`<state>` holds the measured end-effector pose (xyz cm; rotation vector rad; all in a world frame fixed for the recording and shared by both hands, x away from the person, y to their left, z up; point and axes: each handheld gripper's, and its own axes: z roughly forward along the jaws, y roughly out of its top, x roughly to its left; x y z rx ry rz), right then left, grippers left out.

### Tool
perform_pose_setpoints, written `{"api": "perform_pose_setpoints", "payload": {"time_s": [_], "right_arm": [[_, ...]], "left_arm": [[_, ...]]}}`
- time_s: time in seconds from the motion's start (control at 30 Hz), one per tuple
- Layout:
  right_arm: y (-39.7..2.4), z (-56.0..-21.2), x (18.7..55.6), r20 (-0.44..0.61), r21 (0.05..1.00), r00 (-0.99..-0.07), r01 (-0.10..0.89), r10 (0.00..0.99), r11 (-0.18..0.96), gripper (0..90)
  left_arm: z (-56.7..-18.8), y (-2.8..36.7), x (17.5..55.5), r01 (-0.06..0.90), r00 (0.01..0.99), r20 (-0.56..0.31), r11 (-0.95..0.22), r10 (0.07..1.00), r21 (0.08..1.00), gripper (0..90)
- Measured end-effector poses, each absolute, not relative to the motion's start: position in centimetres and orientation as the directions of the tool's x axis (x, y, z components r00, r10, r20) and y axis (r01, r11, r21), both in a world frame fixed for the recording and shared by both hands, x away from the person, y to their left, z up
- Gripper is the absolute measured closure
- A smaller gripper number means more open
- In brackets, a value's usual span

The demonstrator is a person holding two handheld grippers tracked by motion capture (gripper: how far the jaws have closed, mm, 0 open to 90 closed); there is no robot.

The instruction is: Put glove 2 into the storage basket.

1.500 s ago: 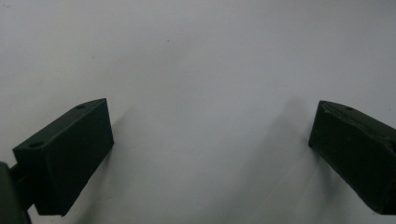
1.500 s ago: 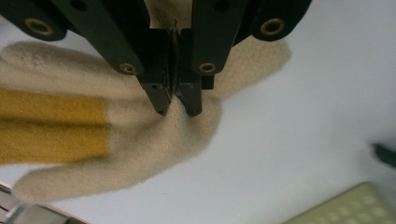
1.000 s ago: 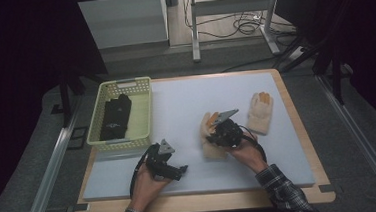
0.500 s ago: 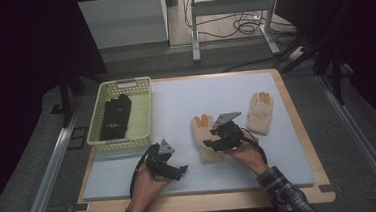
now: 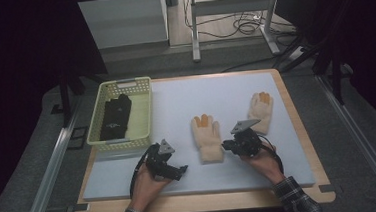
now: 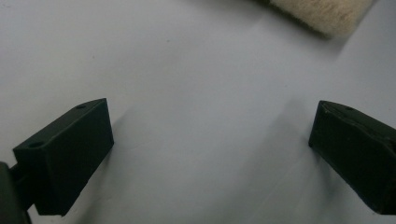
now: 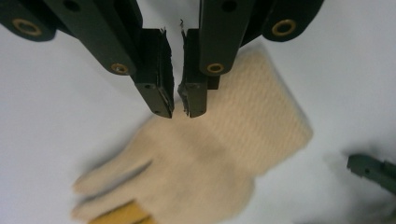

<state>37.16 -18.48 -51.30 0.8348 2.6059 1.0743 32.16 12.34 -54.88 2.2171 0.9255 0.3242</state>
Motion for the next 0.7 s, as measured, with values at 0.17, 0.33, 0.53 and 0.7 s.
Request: {"api": "perform_pose_setpoints", "payload": {"time_s": [0.17,0.33,0.53,0.7], "right_arm": [[-17.8,-52.6,36.6,0.040,0.699,-0.829,0.422,0.557,0.577,80.1],[-17.1,-52.6,36.5,0.027,0.699,-0.838,0.406,0.545,0.588,78.7],[-18.6,-51.7,37.1,0.016,0.715,-0.815,0.415,0.580,0.563,70.0],[-21.4,-50.9,37.8,0.018,0.727,-0.769,0.449,0.639,0.520,65.7]], "left_arm": [[-54.9,12.3,32.2,0.524,0.713,-0.036,-0.498,0.700,0.690,0.0],[-54.9,12.3,32.2,0.524,0.714,-0.036,-0.499,0.700,0.691,0.0],[-54.9,12.3,32.2,0.524,0.713,-0.036,-0.498,0.700,0.691,0.0],[-54.9,12.3,32.2,0.524,0.714,-0.036,-0.499,0.700,0.691,0.0]]}}
